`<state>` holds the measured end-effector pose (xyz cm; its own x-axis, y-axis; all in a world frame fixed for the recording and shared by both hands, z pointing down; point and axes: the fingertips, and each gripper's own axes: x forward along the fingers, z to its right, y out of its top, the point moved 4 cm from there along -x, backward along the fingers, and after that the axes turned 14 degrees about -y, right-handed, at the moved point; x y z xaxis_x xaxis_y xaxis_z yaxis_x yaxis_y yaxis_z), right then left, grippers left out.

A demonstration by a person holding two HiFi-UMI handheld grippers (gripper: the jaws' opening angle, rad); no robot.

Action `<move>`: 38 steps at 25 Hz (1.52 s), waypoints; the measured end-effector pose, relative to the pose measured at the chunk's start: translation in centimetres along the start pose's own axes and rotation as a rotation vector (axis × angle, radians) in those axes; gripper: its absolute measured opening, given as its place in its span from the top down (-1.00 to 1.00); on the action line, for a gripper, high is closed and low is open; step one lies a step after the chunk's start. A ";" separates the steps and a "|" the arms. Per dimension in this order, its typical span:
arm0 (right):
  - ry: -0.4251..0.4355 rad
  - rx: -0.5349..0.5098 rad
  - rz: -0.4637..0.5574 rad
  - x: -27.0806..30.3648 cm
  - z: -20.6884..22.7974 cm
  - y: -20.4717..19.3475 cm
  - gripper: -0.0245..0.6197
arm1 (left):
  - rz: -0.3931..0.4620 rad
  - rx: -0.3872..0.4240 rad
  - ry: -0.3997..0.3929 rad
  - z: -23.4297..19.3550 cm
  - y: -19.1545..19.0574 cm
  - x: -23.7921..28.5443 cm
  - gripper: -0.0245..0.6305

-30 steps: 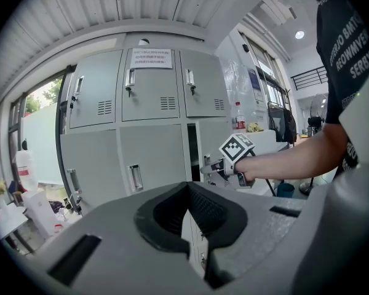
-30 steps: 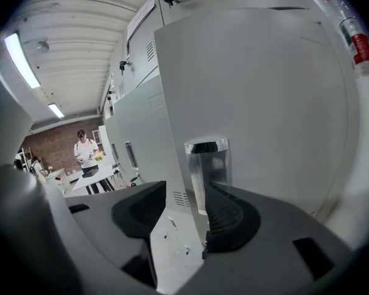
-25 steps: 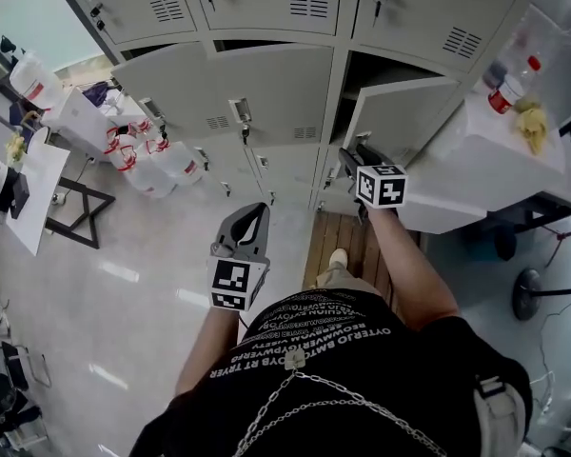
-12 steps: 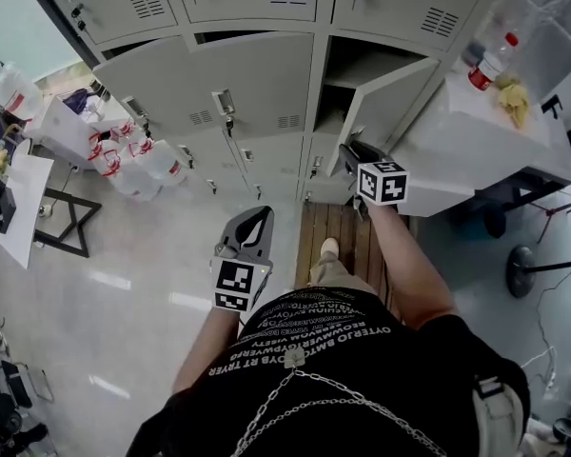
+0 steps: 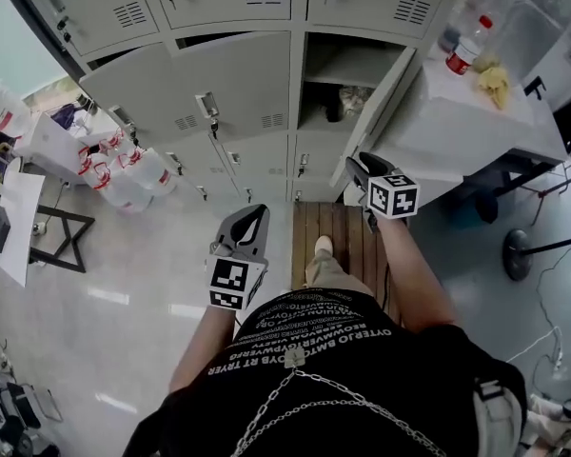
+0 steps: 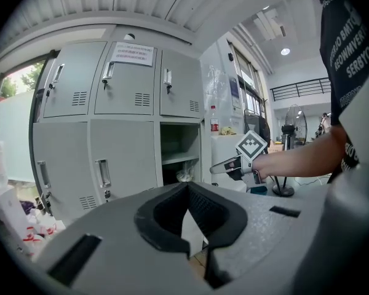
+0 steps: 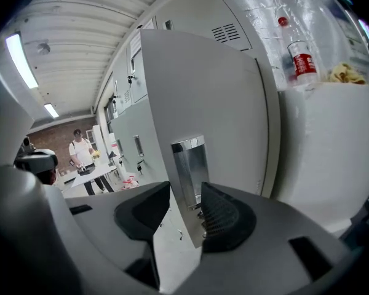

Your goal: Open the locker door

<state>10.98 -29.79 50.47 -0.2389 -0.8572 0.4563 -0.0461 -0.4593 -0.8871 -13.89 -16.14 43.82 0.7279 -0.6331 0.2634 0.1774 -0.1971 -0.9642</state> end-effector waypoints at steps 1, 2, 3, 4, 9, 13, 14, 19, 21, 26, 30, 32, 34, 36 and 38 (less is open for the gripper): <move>-0.015 -0.014 0.004 -0.6 0.4 -0.2 0.44 | 0.001 0.004 -0.008 0.2 0.1 0.2 0.92; -0.030 -0.025 0.008 -1.2 0.8 -0.5 0.45 | 0.003 0.009 -0.015 0.4 0.2 0.5 0.92; -0.043 -0.032 0.011 -1.7 1.2 -0.7 0.46 | 0.006 0.013 -0.023 0.7 0.5 0.7 0.92; -0.055 -0.034 0.014 -2.2 1.6 -0.9 0.48 | 0.010 0.017 -0.032 1.0 0.7 1.0 0.92; -0.098 -0.006 0.013 -4.4 4.0 -2.0 0.50 | 0.006 0.032 -0.085 2.7 1.0 2.5 0.92; -0.130 0.042 0.013 -6.0 6.0 -2.8 0.51 | 0.000 0.031 -0.118 4.1 0.8 3.5 0.92; -0.138 0.047 0.014 -6.3 6.4 -3.0 0.53 | -0.002 0.031 -0.124 4.3 0.7 3.7 0.92; -0.134 0.048 -0.018 -6.7 7.9 -4.2 0.55 | -0.008 0.035 -0.157 5.7 0.8 4.8 0.92; -0.123 0.050 -0.015 -7.3 7.9 -4.2 0.55 | -0.006 0.047 -0.168 6.1 1.3 5.1 0.92; -0.105 0.009 0.123 -12.3 6.4 -2.0 0.93 | 0.019 0.071 -0.156 6.2 3.0 4.5 0.92; -0.100 -0.032 0.191 -15.8 5.2 -0.9 0.93 | 0.055 0.076 -0.134 5.5 4.6 4.1 0.92; -0.099 -0.025 0.203 -16.5 5.0 -0.6 0.93 | 0.081 0.085 -0.132 5.3 5.6 4.2 0.92; -0.092 -0.024 0.205 -16.8 4.7 -0.4 0.93 | 0.098 0.097 -0.141 5.3 6.4 4.3 0.92; -0.089 -0.032 0.201 -16.7 4.5 -0.2 0.93 | 0.114 0.097 -0.151 5.4 6.7 4.6 0.92; -0.088 -0.048 0.195 -16.7 4.5 -0.1 0.93 | 0.121 0.087 -0.151 5.4 6.7 4.9 0.92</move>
<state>19.35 -16.49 43.29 -0.1623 -0.9467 0.2784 -0.0539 -0.2732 -0.9604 -5.54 -16.49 38.51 0.8373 -0.5275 0.1439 0.1343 -0.0567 -0.9893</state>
